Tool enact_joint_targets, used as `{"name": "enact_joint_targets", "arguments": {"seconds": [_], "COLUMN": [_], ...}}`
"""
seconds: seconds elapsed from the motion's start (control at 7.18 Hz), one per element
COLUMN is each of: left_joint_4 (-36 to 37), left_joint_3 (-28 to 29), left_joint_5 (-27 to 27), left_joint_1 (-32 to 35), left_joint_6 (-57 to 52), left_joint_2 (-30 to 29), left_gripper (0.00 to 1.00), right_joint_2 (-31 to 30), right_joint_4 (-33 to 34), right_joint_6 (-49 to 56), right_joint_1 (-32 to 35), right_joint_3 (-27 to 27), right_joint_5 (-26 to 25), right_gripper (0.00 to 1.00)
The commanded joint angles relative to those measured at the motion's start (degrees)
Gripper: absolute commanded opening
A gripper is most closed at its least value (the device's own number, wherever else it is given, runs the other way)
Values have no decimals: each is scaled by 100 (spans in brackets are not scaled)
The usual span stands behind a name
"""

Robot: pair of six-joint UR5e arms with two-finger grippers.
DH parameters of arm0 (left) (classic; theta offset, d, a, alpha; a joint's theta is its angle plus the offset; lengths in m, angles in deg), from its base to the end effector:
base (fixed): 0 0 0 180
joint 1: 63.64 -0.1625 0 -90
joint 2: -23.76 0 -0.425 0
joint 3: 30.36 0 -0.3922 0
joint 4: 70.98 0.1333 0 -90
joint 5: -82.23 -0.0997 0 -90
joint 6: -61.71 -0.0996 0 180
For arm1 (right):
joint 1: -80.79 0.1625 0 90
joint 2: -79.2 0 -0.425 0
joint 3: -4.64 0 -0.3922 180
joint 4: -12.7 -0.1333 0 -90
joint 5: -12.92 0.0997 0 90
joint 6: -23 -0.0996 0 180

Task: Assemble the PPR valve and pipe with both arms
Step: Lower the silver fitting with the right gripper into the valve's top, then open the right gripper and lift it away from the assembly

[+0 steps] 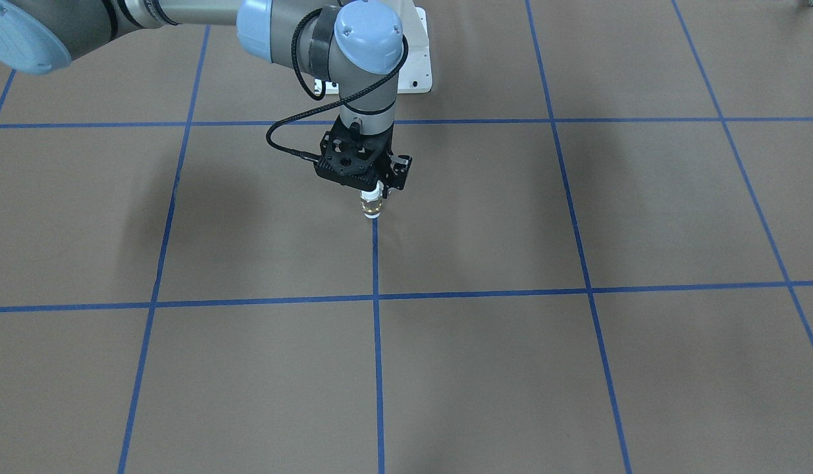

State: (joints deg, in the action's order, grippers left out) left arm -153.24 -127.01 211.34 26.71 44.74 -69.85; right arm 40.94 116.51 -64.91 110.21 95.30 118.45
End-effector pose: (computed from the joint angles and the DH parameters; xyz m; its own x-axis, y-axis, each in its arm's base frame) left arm -0.0736 -0.5153 0.5896 0.7441 0.3136 -0.5899 -0.2207 0.9488 0.2260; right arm -0.5668 -0.4420 0.1278 0.6923 0.3501 0.6310 -0.3028 0.9347 -0.1864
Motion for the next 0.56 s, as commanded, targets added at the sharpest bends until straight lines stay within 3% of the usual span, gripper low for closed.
{"name": "enact_joint_targets", "arguments": {"seconds": [0.0,0.28,0.42], "left_joint_4": [0,0,-139], "left_joint_3": [110,278,418], "left_joint_5": [0,0,0], "left_joint_1": [0,0,0], "left_joint_6": [9,17,-35], "left_joint_2": [10,10,27], "left_gripper": [100,100,100], "right_joint_2": [3,-276,-600], "right_joint_4": [-1,8,-1], "right_joint_6": [106,867,1541], "right_joint_1": [54,578,1025], "right_joint_3": [91,319,451], "right_joint_5": [-68,90,491], "right_gripper": [99,99,99]}}
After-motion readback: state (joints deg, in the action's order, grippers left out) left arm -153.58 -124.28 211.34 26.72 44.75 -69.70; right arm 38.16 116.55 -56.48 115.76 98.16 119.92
